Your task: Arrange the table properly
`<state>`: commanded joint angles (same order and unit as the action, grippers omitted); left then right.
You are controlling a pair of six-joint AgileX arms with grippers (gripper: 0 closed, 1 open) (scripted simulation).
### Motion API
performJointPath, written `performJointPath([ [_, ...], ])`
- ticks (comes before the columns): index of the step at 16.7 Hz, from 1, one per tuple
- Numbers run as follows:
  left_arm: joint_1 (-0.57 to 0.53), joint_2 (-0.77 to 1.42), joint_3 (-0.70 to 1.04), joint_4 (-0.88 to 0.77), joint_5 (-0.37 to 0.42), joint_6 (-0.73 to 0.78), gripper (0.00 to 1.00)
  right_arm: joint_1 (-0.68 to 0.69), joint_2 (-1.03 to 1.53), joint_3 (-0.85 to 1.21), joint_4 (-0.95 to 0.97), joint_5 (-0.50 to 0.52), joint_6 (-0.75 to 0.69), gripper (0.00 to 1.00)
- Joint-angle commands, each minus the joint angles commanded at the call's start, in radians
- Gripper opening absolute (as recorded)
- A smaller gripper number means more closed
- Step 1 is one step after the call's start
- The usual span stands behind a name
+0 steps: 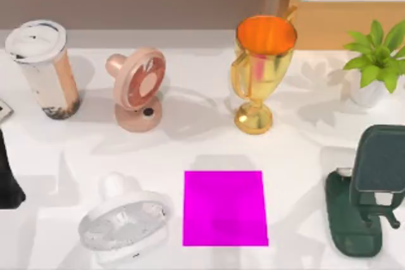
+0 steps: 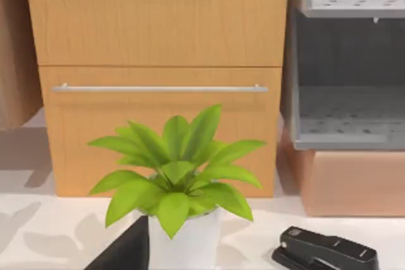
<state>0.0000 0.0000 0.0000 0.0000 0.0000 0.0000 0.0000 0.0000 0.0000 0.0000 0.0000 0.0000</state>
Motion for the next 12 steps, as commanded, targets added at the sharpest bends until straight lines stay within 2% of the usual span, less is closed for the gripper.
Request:
performJointPath([
  [3,0.0,0.0,0.0,0.0,0.0,0.0,1.0,-0.003,0.012,0.01,-0.01,0.0,-0.012,1.0],
  [6,0.0,0.0,0.0,0.0,0.0,0.0,1.0,-0.024,0.106,0.085,-0.09,0.001,-0.108,1.0],
  [9,0.0,0.0,0.0,0.0,0.0,0.0,1.0,-0.059,0.292,0.214,-0.229,0.002,-0.299,1.0],
  [12,0.0,0.0,0.0,0.0,0.0,0.0,1.0,-0.104,0.544,0.374,-0.4,0.003,-0.576,1.0],
])
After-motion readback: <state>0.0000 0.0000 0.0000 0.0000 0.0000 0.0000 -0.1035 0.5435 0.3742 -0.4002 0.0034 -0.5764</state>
